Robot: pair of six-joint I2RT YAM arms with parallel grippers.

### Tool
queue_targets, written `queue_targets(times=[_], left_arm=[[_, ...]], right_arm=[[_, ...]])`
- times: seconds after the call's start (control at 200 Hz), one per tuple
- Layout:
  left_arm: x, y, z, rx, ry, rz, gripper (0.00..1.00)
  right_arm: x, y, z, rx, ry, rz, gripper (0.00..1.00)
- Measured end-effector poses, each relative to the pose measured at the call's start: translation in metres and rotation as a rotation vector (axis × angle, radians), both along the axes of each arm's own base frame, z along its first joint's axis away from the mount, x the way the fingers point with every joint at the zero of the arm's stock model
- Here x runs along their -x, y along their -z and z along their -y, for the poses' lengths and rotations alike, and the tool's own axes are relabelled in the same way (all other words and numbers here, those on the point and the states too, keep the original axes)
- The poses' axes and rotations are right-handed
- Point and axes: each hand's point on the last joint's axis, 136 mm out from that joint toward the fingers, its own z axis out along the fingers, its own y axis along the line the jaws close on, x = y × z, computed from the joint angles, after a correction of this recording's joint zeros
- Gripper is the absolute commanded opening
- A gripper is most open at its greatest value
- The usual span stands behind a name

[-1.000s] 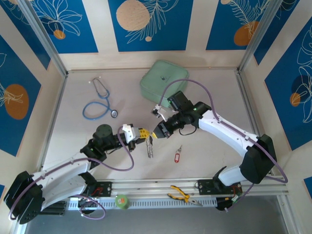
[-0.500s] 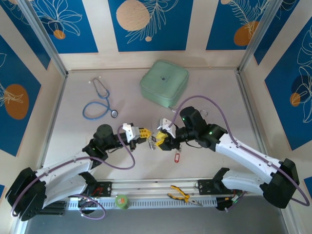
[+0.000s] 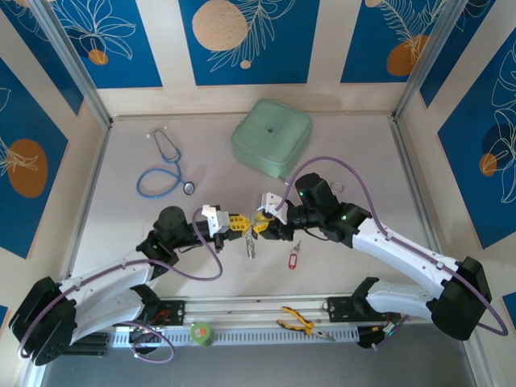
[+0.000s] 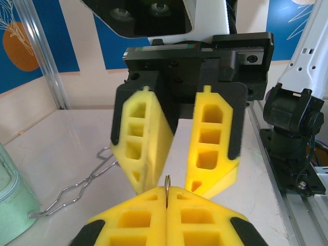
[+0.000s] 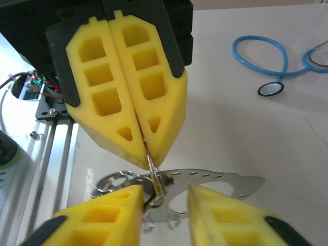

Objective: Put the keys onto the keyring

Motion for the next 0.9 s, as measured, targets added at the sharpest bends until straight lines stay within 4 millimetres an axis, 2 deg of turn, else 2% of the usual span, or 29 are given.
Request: queue_targets(times=[0.195,0.285,0.34,0.37,0.4,0.52,0.685,0.795,0.9], left_arm=[[0.000,0.000,0.000,0.003,0.000,-0.002,0.00],[0.000,0.000,0.000,0.003,0.000,-0.002,0.00],[0.000,0.001,0.000,-0.001,-0.001,-0.004,0.23],[-0.001,0.002,0.000,-0.006,-0.003,0.002,0.29],[-0.001,0.003,0.000,-0.014,-0.008,0.001,0.32],[-0.004,0.009,-0.005,-0.066,-0.038,0.013,0.31],[-0.005,0.009,-0.007,-0.137,-0.051,0.039,0.24],[-0.006,0.014,-0.009,-0.162,-0.055,0.035,0.18],[-0.005,0.019,-0.009,-0.179,-0.053,0.033,0.16]], right_arm=[[0.002,-0.003,-0.001,-0.017,-0.020,-0.002,0.00],[0.003,-0.003,-0.001,-0.019,-0.025,-0.011,0.00],[0.003,-0.002,-0.001,-0.016,-0.030,-0.014,0.00],[0.003,-0.002,-0.001,-0.011,-0.033,-0.013,0.00],[0.003,-0.003,-0.001,-0.006,-0.037,-0.012,0.00],[0.001,-0.004,-0.001,0.060,-0.049,0.001,0.00],[-0.004,-0.007,-0.007,0.186,-0.078,0.080,0.00],[-0.005,-0.004,-0.008,0.262,-0.101,0.120,0.00],[-0.003,0.000,-0.009,0.320,-0.127,0.141,0.00]])
